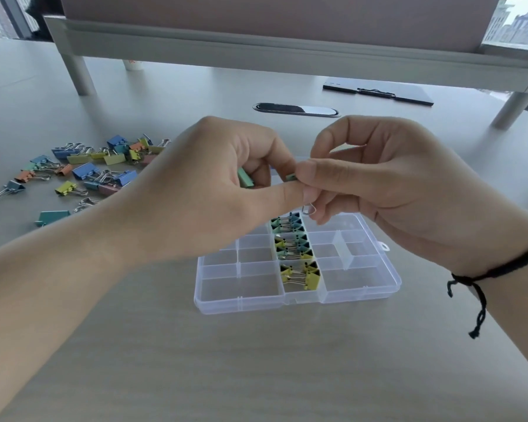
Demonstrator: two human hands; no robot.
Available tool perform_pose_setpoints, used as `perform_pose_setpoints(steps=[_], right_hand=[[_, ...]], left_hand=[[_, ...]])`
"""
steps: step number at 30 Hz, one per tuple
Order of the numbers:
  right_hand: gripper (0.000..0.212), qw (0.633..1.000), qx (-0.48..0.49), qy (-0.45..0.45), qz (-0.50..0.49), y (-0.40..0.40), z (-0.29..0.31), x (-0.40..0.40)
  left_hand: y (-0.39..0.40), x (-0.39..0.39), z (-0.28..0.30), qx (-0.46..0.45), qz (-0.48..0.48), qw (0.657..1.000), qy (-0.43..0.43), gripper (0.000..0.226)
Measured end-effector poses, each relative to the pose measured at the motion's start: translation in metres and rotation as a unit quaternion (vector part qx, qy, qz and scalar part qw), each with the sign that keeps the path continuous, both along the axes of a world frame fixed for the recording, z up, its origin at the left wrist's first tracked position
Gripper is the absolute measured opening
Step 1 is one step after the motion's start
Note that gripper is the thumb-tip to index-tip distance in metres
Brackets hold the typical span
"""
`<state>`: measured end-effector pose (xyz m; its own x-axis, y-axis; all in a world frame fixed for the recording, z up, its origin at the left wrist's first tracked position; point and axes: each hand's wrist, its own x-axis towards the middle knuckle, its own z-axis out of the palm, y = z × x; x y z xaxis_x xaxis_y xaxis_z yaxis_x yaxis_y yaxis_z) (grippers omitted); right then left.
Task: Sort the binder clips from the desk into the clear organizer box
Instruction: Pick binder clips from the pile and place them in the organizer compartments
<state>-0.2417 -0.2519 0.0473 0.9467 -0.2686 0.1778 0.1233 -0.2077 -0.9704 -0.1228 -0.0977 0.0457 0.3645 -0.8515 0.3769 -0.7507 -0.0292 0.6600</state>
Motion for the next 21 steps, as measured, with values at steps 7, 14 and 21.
perform_pose_setpoints(steps=[7, 14, 21], right_hand=[[0.030, 0.985, -0.151, 0.075, 0.026, -0.001, 0.004, -0.004], [0.021, 0.944, -0.272, 0.170, 0.077, 0.000, 0.010, -0.010], [0.020, 0.926, -0.306, 0.198, 0.096, 0.007, 0.006, -0.009]], left_hand=[[0.000, 0.001, 0.001, 0.039, -0.012, 0.999, 0.004, 0.029], [0.005, 0.002, 0.003, 0.085, -0.066, 0.994, -0.003, 0.023], [0.003, -0.008, -0.001, 0.167, -0.094, 0.981, -0.006, 0.010]])
